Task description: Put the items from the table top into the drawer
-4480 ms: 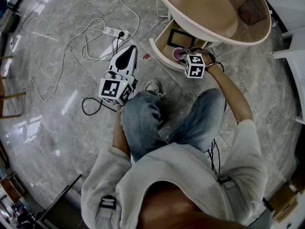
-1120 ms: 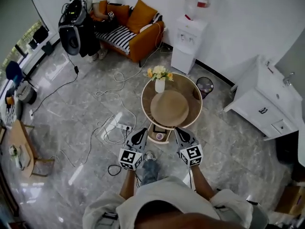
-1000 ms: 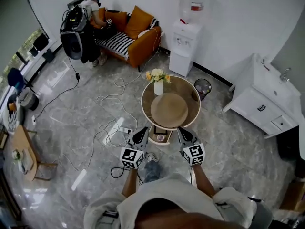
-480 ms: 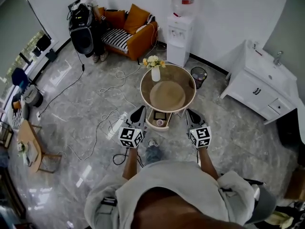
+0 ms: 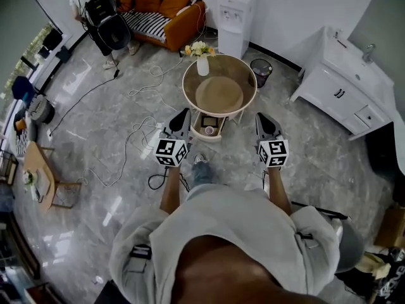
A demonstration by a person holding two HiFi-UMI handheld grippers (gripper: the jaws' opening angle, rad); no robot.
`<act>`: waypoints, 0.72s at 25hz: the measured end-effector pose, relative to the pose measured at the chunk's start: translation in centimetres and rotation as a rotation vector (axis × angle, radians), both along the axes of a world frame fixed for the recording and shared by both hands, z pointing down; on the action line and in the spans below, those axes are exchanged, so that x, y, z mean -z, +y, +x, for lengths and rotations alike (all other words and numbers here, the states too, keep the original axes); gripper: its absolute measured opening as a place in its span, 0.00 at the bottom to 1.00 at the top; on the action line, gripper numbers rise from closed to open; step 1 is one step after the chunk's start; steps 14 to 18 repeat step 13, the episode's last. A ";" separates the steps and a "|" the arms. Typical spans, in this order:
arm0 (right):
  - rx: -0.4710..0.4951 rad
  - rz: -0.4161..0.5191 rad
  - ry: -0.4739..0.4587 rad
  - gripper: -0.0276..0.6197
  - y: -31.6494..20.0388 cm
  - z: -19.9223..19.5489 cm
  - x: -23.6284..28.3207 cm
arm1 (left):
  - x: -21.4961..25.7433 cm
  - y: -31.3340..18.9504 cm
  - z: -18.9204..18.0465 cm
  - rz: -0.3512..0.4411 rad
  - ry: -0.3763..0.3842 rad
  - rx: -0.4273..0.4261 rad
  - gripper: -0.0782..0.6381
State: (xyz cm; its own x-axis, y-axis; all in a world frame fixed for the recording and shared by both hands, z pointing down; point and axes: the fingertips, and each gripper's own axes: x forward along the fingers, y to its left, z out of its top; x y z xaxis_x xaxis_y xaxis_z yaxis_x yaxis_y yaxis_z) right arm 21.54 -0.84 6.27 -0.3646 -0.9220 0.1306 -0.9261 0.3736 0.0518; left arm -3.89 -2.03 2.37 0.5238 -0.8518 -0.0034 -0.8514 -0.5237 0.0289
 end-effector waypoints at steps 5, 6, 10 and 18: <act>-0.019 0.012 -0.002 0.08 0.6 0.8 0.4 | 0.7 0.3 0.0 0.016 -0.005 0.004 0.13; -0.021 0.013 -0.002 0.08 0.6 1.1 0.5 | 0.8 0.3 0.2 0.018 -0.004 0.004 0.13; -0.036 0.015 -0.004 0.08 0.9 2.0 0.3 | 0.5 0.6 0.8 0.019 -0.004 0.004 0.13; -0.051 0.019 -0.005 0.08 1.1 2.5 -0.2 | 0.2 0.8 1.1 0.025 -0.001 0.001 0.13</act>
